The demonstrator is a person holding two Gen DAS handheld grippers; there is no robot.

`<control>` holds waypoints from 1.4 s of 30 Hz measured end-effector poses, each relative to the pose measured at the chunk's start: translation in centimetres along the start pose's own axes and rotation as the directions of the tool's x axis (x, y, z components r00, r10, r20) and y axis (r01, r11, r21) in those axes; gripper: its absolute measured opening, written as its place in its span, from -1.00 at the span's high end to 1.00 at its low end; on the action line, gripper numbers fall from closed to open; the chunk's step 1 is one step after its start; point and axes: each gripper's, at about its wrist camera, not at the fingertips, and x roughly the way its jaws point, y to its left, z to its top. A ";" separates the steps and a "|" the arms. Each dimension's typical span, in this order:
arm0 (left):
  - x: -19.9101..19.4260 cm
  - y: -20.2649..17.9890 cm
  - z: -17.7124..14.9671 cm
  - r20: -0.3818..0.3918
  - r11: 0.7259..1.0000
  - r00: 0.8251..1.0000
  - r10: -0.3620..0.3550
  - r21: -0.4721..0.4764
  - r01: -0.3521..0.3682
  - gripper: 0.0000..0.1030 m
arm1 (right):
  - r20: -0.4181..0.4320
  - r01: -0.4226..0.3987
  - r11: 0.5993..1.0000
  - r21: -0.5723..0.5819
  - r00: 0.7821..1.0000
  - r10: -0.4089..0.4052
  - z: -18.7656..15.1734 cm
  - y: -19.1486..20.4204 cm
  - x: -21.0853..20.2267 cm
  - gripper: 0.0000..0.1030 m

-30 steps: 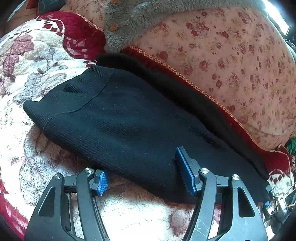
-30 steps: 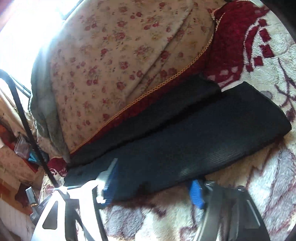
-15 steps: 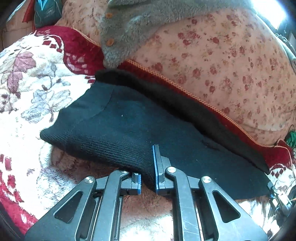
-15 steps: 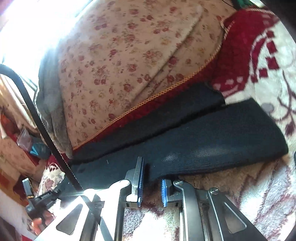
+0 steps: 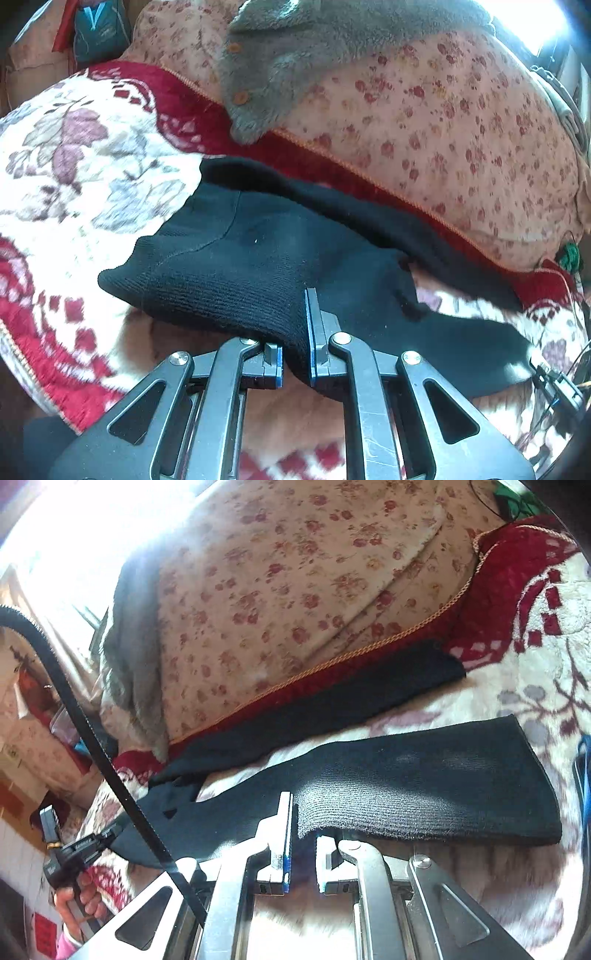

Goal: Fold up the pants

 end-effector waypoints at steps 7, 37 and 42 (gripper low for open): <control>-0.1 2.7 -3.4 -0.050 0.998 0.999 -0.015 -0.057 0.012 0.80 | -0.062 -0.019 1.000 0.025 0.998 0.021 -4.0 0.2 -1.2 0.82; -4.4 10.8 -3.4 -0.006 0.963 0.979 0.202 -0.182 -0.200 0.29 | -0.011 0.405 0.903 0.141 0.913 -0.408 -1.4 -5.1 -7.4 0.18; -5.0 8.5 -1.9 0.016 0.980 0.992 0.129 -0.158 -0.125 0.29 | 0.055 0.365 0.922 0.125 0.926 -0.374 0.3 -3.3 -8.9 0.18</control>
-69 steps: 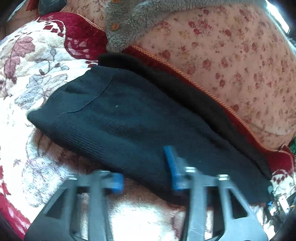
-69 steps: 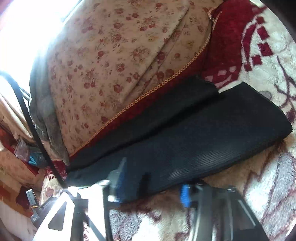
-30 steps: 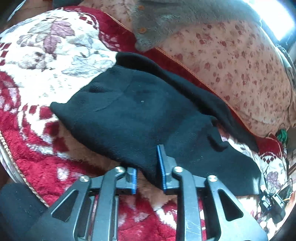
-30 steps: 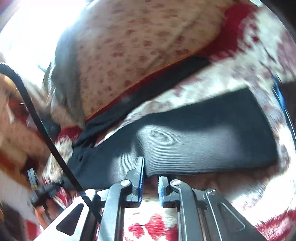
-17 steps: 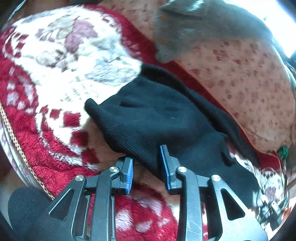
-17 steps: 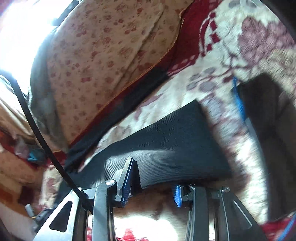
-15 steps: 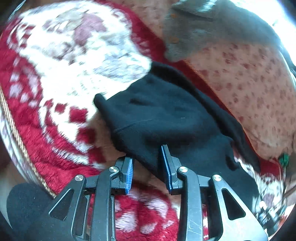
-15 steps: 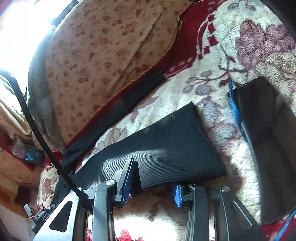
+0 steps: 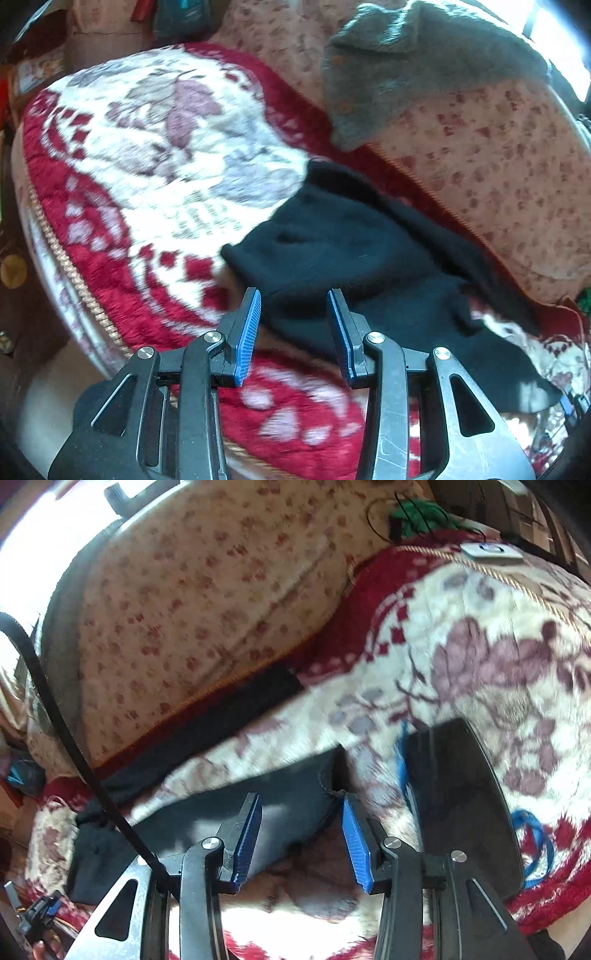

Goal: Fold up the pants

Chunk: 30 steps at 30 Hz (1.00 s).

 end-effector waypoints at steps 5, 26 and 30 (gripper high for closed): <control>0.6 -3.4 0.7 0.003 0.998 1.000 -0.011 0.064 0.011 0.29 | 0.040 -0.013 1.000 -0.027 0.999 0.014 1.1 1.6 -1.1 0.17; 5.8 -14.3 1.5 -0.129 0.957 0.978 -0.164 0.219 0.190 0.29 | -0.197 -0.321 0.943 0.092 0.922 0.333 1.6 8.0 9.5 0.00; 7.8 -16.4 1.9 -0.173 0.947 0.965 -0.197 0.221 0.233 0.29 | -0.199 -0.340 0.926 0.162 0.908 0.368 2.5 7.2 11.7 -0.01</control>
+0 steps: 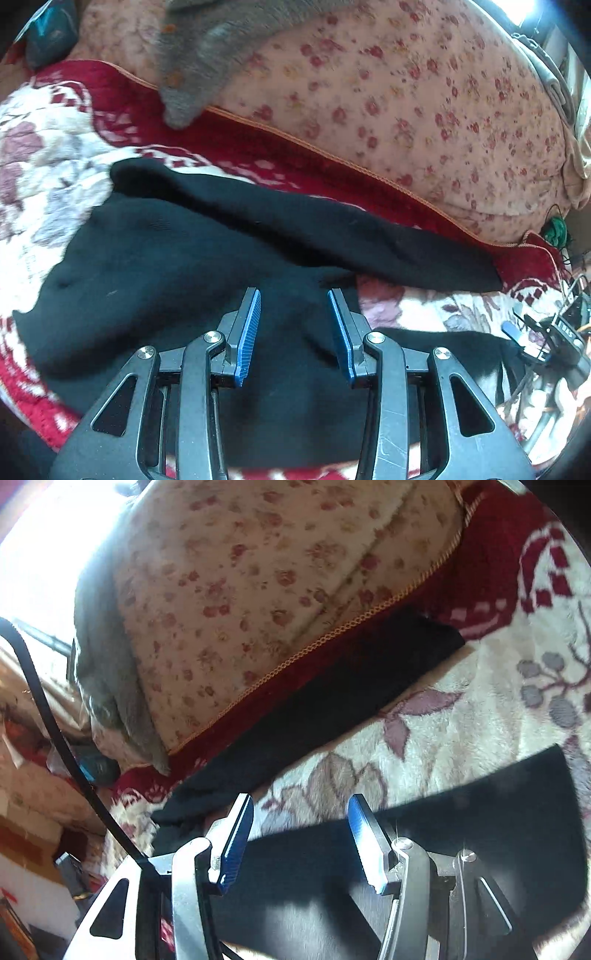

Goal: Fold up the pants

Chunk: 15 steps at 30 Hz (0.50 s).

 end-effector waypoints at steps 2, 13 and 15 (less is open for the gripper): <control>1.0 -0.5 0.4 -0.013 1.000 1.000 -0.008 0.002 0.008 0.29 | -0.002 -0.028 0.999 0.032 1.000 0.028 0.8 -0.7 0.7 -0.02; 5.9 0.4 2.7 -0.094 0.993 0.994 -0.047 -0.116 0.035 0.29 | -0.018 -0.053 0.987 0.153 0.998 0.057 5.0 -4.4 3.4 -0.15; 6.2 0.4 2.9 -0.096 0.991 0.994 -0.053 -0.128 0.040 0.29 | -0.028 -0.059 0.984 0.168 0.997 0.065 5.5 -4.7 4.1 -0.18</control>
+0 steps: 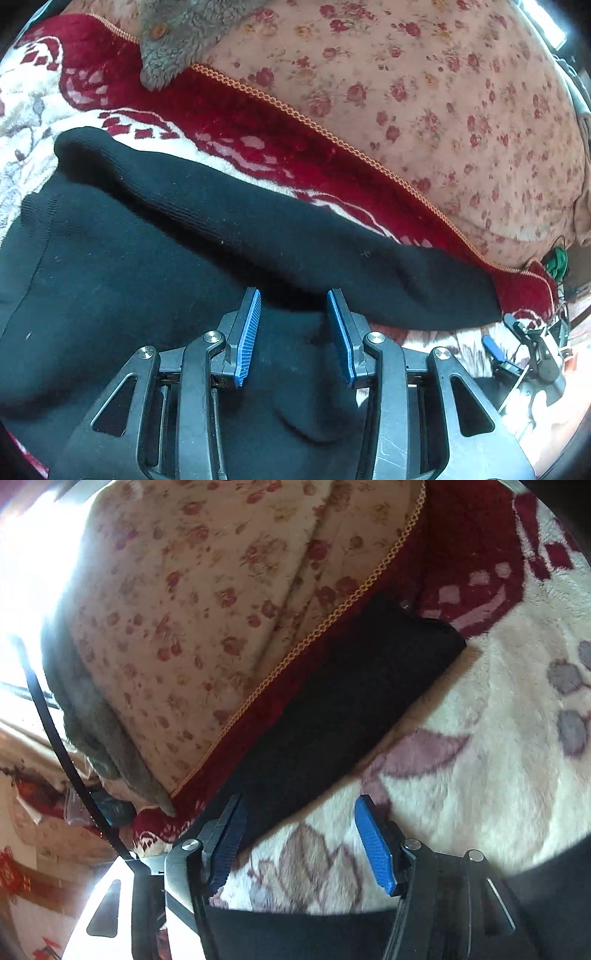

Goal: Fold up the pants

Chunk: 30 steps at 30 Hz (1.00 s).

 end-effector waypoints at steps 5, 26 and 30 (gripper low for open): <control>0.7 0.1 0.5 0.003 1.000 1.000 -0.007 -0.011 0.007 0.29 | 0.019 0.008 1.000 0.012 1.000 -0.008 1.2 0.0 1.2 -0.19; 2.7 0.2 2.7 0.029 0.965 0.988 -0.148 -0.213 0.151 -0.01 | 0.032 -0.077 0.996 0.044 0.997 0.076 3.2 -0.2 3.2 -0.12; 2.7 0.5 3.0 0.042 0.964 0.990 -0.135 -0.226 0.141 0.73 | 0.053 -0.079 0.997 -0.006 0.995 0.079 3.2 -0.3 3.5 0.38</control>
